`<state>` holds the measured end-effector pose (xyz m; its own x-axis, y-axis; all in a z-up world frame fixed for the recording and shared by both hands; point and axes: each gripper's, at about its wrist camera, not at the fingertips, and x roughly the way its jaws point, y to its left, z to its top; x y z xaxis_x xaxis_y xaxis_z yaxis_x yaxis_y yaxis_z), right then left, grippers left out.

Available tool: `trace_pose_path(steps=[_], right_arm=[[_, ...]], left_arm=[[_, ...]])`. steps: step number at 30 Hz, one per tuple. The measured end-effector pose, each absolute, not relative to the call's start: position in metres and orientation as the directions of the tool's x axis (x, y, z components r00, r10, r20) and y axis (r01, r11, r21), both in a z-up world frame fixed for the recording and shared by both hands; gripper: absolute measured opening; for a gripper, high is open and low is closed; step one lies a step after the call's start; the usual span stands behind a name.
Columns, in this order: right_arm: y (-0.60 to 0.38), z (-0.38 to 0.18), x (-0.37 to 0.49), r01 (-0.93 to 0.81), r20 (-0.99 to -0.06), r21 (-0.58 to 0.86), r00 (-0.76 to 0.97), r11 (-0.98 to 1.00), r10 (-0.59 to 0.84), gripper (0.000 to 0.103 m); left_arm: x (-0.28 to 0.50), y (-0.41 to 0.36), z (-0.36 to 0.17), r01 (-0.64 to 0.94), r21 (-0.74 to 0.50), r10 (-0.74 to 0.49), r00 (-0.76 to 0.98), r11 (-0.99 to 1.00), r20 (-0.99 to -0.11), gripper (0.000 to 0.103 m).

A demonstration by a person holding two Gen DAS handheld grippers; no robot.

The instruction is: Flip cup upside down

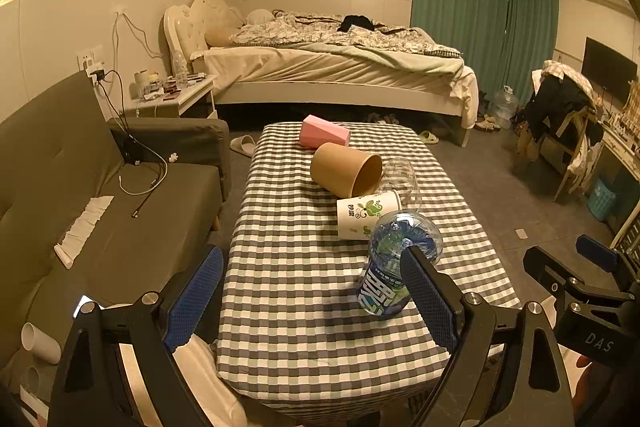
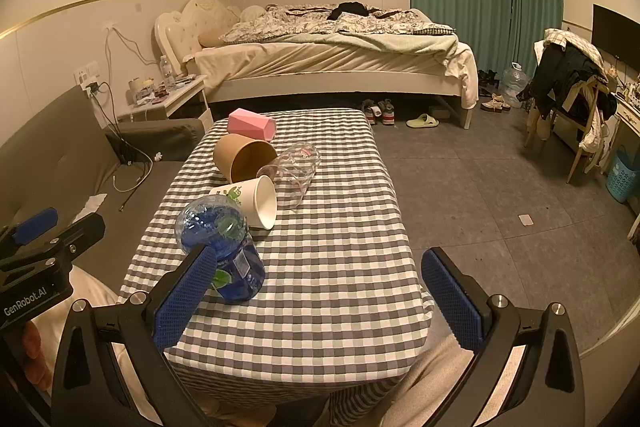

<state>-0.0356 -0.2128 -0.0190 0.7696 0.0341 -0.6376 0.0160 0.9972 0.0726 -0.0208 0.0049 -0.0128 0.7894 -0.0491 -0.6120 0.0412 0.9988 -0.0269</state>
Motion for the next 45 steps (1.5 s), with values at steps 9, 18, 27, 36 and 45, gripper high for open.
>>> trace_pose_path(steps=[9, 18, 27, 36, 45], right_arm=[[-0.2129, -0.0203, -0.0354, 0.016, -0.639, 0.072, 0.768, 0.997, 0.034, 0.103], [-0.2132, -0.0205, -0.0354, 0.016, -0.639, 0.071, 0.768, 0.997, 0.033, 0.103], [-0.2109, -0.0204, -0.0348, 0.015, -0.64, 0.07, 0.768, 0.997, 0.034, 0.103], [-0.2102, -0.0207, -0.0345, 0.015, -0.64, 0.069, 0.768, 0.998, 0.033, 0.103], [-0.2123, -0.0232, -0.0355, 0.015, -0.644, 0.068, 0.765, 0.998, 0.033, 0.103]], left_arm=[[-0.0212, 0.005, -0.013, 0.041, -0.027, -0.049, 0.789, 0.999, -0.613, 0.093], [-0.0211, 0.0056, -0.0127, 0.041, -0.028, -0.049, 0.788, 0.999, -0.613, 0.093], [-0.0214, 0.0056, -0.0127, 0.039, -0.029, -0.048, 0.789, 0.999, -0.613, 0.093], [-0.0208, 0.0062, -0.0119, 0.04, -0.029, -0.049, 0.789, 0.999, -0.613, 0.093], [-0.0207, 0.0076, -0.0127, 0.038, -0.029, -0.048, 0.788, 0.999, -0.614, 0.093]])
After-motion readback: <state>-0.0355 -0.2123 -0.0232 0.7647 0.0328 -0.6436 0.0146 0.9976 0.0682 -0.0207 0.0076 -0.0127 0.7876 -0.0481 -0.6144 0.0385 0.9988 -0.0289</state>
